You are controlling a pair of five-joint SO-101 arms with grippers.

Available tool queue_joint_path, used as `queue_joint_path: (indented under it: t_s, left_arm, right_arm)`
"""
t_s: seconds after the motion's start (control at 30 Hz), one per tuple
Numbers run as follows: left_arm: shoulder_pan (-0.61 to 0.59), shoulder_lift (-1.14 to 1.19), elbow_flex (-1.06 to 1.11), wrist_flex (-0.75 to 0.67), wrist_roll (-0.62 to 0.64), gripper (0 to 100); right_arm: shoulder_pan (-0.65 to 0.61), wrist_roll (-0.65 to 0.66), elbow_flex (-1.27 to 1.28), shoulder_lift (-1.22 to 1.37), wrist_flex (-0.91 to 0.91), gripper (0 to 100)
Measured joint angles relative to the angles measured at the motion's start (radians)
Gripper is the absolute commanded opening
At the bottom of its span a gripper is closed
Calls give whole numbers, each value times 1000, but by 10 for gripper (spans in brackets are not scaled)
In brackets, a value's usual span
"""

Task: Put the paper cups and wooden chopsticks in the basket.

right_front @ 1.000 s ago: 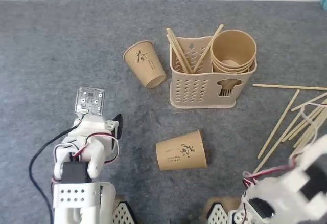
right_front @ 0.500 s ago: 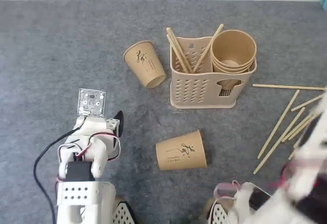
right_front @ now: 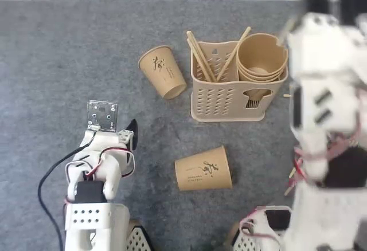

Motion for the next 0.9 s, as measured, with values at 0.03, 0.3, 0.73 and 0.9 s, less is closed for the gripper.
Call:
queue_joint_path:
  t_s: [0.03,0.3,0.73,0.9]
  left_arm:
    - [0,0,0,0,0,184]
    - [2,0,0,0,0,184]
    - [2,-2,15,0,0,184]
    - [2,-2,15,0,0,184]
  right_arm:
    - [-14,0,0,28,-29,8]
    - [-97,0,0,245,-130,8]
    - [-95,-68,91,445,-137,9]
    - [-115,-68,190,443,-137,31]
